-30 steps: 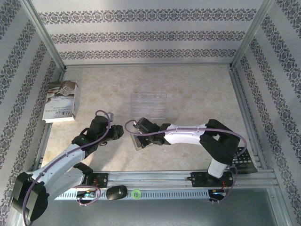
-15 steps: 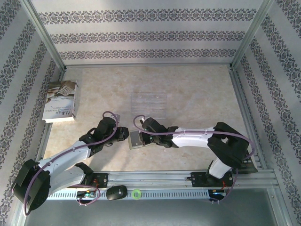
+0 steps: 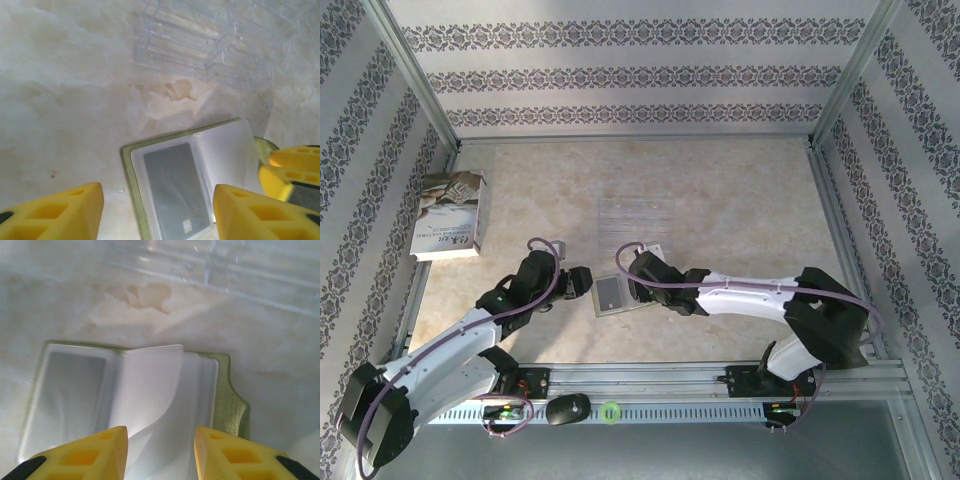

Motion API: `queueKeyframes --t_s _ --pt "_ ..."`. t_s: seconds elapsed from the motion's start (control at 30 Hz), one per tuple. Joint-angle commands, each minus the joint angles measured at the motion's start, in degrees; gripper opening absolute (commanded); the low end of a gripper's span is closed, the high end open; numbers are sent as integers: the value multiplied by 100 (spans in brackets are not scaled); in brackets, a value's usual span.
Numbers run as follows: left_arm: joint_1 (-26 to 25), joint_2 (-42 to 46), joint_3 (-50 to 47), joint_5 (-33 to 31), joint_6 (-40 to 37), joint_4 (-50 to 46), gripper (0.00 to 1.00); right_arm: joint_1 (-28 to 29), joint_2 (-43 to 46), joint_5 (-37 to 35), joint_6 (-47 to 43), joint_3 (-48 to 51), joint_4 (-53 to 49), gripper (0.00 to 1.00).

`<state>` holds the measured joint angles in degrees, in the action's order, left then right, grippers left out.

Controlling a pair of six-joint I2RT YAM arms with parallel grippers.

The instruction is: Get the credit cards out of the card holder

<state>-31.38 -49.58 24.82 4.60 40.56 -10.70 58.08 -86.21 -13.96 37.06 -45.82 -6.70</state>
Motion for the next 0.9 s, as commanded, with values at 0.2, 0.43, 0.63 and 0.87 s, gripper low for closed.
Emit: queueKeyframes --t_s 0.2,0.43,0.63,0.87 --pt "232 811 408 -941 -280 -1239 77 353 -698 758 -1155 -1319 -672 42" --pt "350 960 369 -932 -360 -1365 78 456 -1396 1136 -1566 -1922 -1102 39" --pt "383 809 248 -479 -381 -1019 75 344 -1653 514 -1297 -2072 -1773 33" --pt "381 409 278 -174 -394 -785 71 526 -1482 789 -1658 -1778 -1244 49"
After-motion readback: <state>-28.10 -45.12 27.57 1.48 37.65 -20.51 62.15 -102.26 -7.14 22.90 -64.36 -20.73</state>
